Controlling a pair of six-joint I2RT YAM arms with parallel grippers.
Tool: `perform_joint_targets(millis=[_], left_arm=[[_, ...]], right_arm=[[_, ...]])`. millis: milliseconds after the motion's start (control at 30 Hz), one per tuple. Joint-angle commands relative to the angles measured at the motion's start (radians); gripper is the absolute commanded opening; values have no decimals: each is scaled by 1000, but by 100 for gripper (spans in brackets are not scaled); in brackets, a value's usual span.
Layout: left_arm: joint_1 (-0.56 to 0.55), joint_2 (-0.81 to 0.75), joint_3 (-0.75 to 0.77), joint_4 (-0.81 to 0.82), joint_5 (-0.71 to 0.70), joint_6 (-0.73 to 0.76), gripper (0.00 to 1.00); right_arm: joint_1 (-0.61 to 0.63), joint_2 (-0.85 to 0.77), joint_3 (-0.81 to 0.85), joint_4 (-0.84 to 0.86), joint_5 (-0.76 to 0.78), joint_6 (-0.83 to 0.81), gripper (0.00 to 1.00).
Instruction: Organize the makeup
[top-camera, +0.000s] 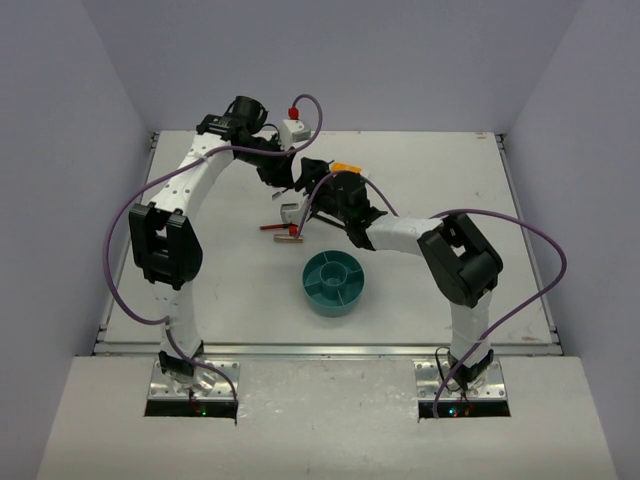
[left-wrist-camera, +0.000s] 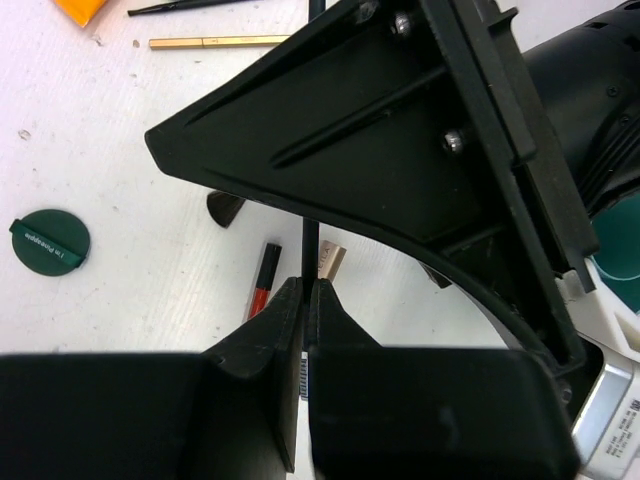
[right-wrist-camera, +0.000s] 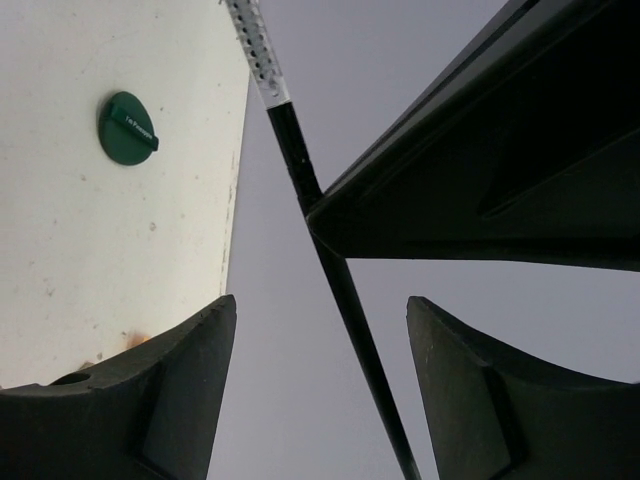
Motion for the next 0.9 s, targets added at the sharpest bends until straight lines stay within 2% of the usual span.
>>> perform_joint_targets(millis=[0, 200, 300, 533, 633, 733, 800, 867], left_arm=[[-9, -54, 12, 15, 41, 4, 0], [-11, -56, 14, 27, 35, 1, 0], [-11, -58, 13, 25, 31, 6, 0], [-15, -61, 16, 16, 40, 17, 0], [-17, -61, 13, 13, 45, 15, 0], [-16, -61, 15, 7, 65, 12, 0], [-16, -62, 22, 7, 69, 8, 0], [-16, -62, 29, 8, 72, 4, 0]], right_arm=[[-6, -2, 30, 5, -26, 11, 70], [-7, -15, 11, 1, -30, 8, 69], [-7, -10, 14, 7, -30, 19, 62], [-8, 10, 50, -3, -36, 43, 37], [-10, 17, 59, 1, -38, 54, 32], [-10, 21, 59, 5, -43, 58, 18], [-10, 21, 55, 9, -43, 59, 3], [-10, 19, 48, 13, -42, 61, 0]])
